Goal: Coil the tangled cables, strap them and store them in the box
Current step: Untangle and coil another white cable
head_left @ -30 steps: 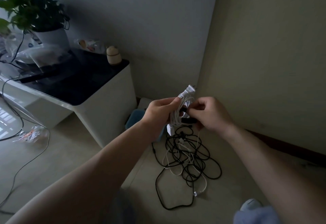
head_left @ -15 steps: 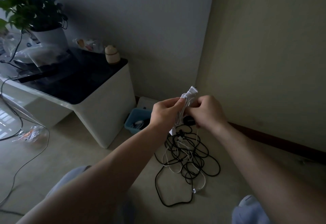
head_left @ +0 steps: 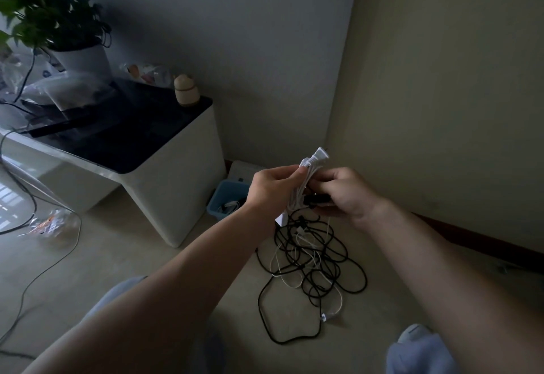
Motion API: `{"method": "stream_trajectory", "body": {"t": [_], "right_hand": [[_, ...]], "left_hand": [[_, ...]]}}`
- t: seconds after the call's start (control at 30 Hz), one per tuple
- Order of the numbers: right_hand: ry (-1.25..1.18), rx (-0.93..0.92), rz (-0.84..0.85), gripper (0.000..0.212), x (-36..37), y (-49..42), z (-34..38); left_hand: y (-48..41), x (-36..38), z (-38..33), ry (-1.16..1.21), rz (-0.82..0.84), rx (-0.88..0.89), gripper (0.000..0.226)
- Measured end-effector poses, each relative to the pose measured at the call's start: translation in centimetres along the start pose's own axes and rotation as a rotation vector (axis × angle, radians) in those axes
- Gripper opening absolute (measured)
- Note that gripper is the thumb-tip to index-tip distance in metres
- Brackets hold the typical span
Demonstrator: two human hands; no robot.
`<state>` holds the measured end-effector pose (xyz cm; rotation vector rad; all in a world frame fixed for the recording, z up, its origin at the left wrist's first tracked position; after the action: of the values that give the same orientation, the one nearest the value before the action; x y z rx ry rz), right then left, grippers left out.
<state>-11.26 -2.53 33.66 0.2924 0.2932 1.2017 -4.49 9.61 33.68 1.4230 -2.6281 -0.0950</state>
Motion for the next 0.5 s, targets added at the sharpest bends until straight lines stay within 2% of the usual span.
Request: {"method": "stream_trajectory", "body": {"t": [0.1, 0.17, 0.4, 0.5], "right_hand": [[-0.127, 0.036, 0.083, 0.039, 0.3, -0.1, -0.2], [-0.157, 0.034, 0.069, 0.046, 0.3, -0.2, -0.2], [-0.161, 0.033, -0.151, 0.02, -0.7, -0.3, -0.5], [-0.157, 0.04, -0.201, 0.018, -0.9, -0.3, -0.7]], "left_hand": [[-0.1, -0.2, -0.1, -0.023, -0.011, 0.014, 0.019], [-0.1, -0.1, -0.1, -0.034, -0.014, 0.022, 0.017], [0.1, 0.1, 0.1, -0.121, -0.04, 0.051, 0.004], [0.2, 0.2, 0.1, -0.143, -0.043, 0.055, 0.013]]}}
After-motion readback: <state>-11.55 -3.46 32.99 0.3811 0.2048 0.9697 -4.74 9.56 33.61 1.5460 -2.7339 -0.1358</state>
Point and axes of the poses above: each hand's wrist, its own y-axis away from the middle knuckle, its own x-axis out of the palm, z = x × y, the point moved 5 cm from there along -y, towards the middle knuckle, and after that the axes turned 3 degrees about x, right-handed, at the moved point
